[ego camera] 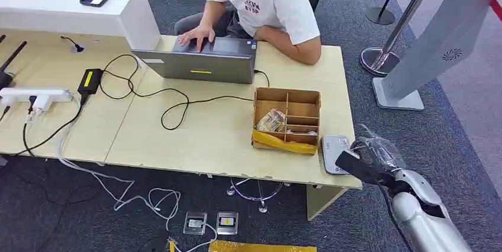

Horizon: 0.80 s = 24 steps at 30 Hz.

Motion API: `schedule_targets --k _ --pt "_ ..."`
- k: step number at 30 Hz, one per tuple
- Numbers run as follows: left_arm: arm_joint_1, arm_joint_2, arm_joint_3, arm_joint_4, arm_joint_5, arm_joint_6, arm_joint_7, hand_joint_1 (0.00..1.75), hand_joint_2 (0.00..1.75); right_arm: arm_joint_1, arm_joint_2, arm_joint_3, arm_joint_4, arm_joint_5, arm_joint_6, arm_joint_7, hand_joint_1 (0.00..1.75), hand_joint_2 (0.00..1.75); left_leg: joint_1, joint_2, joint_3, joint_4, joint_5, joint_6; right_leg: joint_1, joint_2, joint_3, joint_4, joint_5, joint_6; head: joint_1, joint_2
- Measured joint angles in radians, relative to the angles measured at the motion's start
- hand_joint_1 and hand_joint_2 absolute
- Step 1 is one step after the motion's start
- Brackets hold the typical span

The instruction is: Pass the card to the sensor for recognition and then transmit it.

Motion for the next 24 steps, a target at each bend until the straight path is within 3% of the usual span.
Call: schedule_targets --k 24 --pt "0.0 0.0 0.0 0.0 -0.011 -0.009 0.0 0.0 1.75 -0.01 0.051 0.03 -0.016 0.037 0.022 -0.012 1.75 1.75 0.0 0.0 0.0 0.0 0.0 0.0 0.0 0.0 0.0 0.0 0.0 0.0 0.0 0.0"
